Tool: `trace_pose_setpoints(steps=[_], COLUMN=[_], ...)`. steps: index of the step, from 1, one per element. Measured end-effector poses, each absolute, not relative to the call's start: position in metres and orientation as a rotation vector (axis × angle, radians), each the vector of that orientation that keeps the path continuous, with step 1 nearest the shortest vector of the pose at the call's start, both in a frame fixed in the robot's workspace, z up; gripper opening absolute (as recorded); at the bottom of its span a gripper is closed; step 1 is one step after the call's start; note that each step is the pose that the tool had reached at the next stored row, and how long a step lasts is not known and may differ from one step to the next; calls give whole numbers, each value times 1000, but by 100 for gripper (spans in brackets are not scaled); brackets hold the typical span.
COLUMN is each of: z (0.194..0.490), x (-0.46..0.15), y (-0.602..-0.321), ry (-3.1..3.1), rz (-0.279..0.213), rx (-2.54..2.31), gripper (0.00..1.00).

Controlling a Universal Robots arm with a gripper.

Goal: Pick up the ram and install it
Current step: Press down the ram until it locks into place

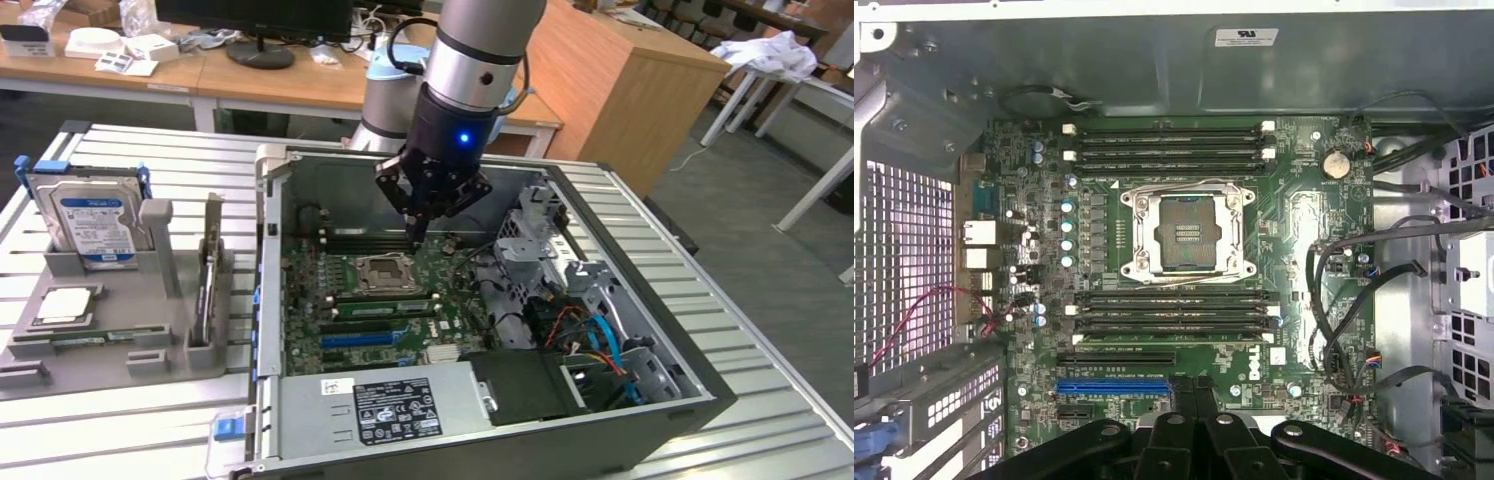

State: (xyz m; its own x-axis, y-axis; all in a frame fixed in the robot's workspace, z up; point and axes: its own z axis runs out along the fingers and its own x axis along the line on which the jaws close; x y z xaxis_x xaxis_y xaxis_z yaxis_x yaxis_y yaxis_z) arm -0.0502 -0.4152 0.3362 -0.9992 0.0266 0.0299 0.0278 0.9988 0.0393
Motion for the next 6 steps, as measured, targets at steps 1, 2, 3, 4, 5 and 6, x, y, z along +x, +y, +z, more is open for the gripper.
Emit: trace_pose_setpoints(steps=[1,2,3,4,5,6], z=[336,336,336,336,336,336], x=[-50,-50,-50,-50,-50,-50], y=[-415,-415,-415,-415,-415,-415], ry=[-3111,-3111,-3111,-3111,-3111,-3111], rz=[-62,-62,-62,-62,-62,-62], rx=[-42,-42,-42,-42,-42,-42], gripper=[11,11,11,11,11,11])
